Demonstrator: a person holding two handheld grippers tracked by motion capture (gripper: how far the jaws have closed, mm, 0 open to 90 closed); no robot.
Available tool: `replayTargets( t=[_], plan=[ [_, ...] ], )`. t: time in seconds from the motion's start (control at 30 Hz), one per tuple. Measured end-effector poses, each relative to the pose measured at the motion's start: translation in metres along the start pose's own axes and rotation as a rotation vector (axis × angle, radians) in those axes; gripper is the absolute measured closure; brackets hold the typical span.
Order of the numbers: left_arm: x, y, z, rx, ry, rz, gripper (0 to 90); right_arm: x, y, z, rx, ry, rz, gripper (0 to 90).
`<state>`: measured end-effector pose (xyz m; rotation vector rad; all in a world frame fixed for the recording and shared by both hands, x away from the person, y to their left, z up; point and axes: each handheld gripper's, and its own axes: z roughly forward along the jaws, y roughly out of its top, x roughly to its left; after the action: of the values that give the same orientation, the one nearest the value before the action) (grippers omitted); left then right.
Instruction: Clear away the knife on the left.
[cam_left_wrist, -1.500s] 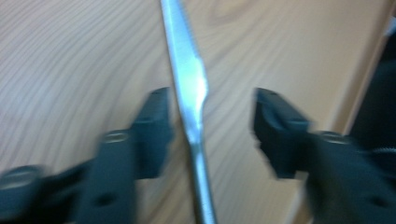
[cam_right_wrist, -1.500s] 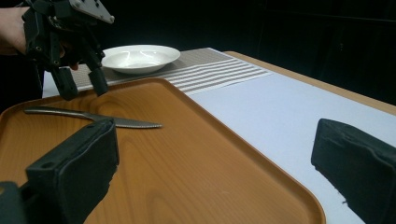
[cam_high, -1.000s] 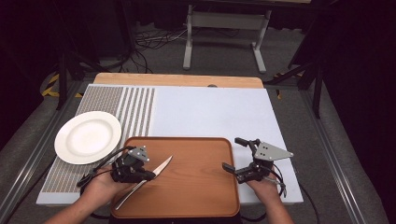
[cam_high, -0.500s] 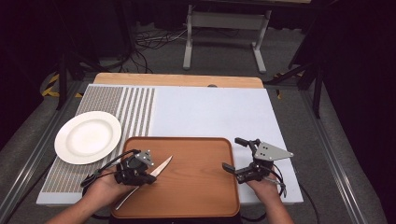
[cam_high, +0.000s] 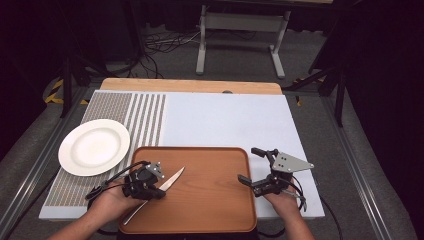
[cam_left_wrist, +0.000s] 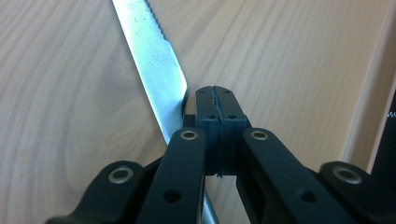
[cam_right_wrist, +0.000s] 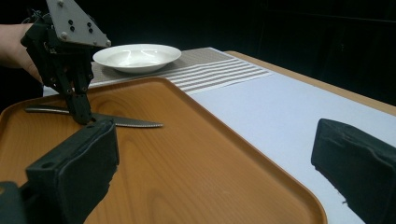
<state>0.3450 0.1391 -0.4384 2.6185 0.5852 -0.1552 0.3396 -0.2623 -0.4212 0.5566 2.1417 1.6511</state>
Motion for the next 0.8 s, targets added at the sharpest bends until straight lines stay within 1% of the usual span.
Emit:
replayTargets(
  t=[0.1,0.3,0.33,0.53,0.6,0.67,0.77,0.8],
  plan=[
    [0.0004,-0.0001,-0.0005,0.005,0.002,0.001,90.0,0.0000,0.0001,0.0000,-0.001,-0.001,0.000,1.4],
    [0.0004,-0.0010,-0.0016,0.009,0.030,-0.001,90.0,0.0001,0.0001,0.0001,-0.004,-0.001,0.001,1.4],
    [0.0005,-0.0011,-0.0019,0.010,0.034,-0.006,90.0,0.0001,0.0001,0.0000,-0.001,-0.001,0.000,1.4],
    [0.0025,-0.0011,-0.0036,0.021,0.045,-0.017,90.0,0.0002,0.0002,0.0002,-0.001,-0.001,-0.001,1.4],
    [0.0035,-0.0015,-0.0042,0.022,0.052,-0.014,90.0,0.0001,0.0001,0.0001,-0.001,-0.001,0.001,1.5],
    [0.0045,-0.0031,-0.0055,0.024,0.064,-0.023,90.0,0.0001,0.0001,0.0002,-0.001,-0.001,0.002,1.5],
    [0.0059,-0.0045,-0.0065,0.024,0.069,-0.028,90.0,0.0003,-0.0001,0.0005,0.001,0.000,0.002,1.4],
    [0.0076,-0.0061,-0.0077,0.023,0.073,-0.036,90.0,0.0003,-0.0001,0.0006,0.001,0.000,0.002,1.5]
  ],
)
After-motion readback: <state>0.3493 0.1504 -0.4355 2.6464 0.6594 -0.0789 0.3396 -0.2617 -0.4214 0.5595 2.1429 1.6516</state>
